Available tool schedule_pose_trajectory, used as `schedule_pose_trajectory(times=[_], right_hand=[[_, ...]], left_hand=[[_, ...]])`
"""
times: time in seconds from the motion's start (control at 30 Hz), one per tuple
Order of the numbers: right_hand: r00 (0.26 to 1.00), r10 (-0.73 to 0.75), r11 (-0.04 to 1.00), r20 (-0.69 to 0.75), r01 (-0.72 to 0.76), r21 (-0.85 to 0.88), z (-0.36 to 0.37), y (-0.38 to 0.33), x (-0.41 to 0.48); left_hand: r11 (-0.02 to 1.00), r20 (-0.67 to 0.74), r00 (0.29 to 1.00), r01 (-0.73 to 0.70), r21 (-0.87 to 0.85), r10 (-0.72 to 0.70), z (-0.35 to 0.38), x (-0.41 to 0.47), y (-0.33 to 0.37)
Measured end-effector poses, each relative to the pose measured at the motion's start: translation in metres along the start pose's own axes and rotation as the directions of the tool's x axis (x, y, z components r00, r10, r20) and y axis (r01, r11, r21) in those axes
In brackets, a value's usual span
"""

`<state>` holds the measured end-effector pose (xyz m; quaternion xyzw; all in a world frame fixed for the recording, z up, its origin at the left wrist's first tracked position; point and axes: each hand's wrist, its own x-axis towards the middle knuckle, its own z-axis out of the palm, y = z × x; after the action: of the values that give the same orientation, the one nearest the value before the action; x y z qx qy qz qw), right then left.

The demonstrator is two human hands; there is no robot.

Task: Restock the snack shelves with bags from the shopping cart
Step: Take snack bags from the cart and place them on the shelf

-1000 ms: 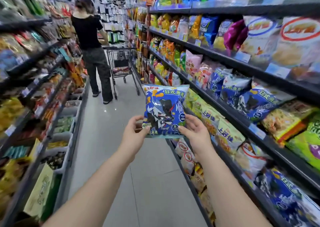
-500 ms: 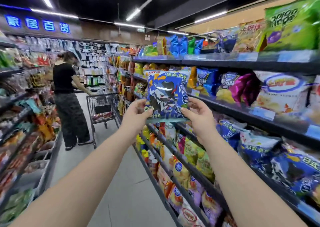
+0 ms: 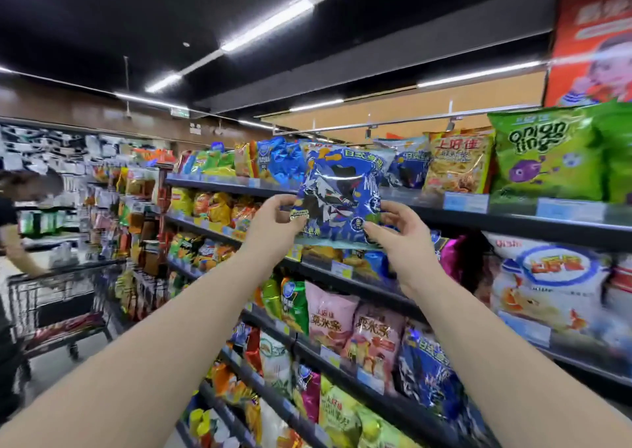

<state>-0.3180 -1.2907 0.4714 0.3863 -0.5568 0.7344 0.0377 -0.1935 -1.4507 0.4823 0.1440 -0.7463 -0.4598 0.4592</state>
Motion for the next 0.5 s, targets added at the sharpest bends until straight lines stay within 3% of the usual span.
schedule_pose_trajectory(times=[0.33, 0.5], right_hand=[[0.991, -0.117, 0.962, -0.057, 0.099, -0.254, -0.043, 0.013, 0.1], [0.981, -0.157, 0.936, -0.112, 0.112, -0.333, -0.049, 0.023, 0.153]], left_hand=[[0.969, 0.231, 0.97, -0.022, -0.247, 0.081, 0.078, 0.123, -0.022], [0.945, 0.22, 0.964, -0.075, -0.318, 0.15, 0.119, 0.176, -0.021]])
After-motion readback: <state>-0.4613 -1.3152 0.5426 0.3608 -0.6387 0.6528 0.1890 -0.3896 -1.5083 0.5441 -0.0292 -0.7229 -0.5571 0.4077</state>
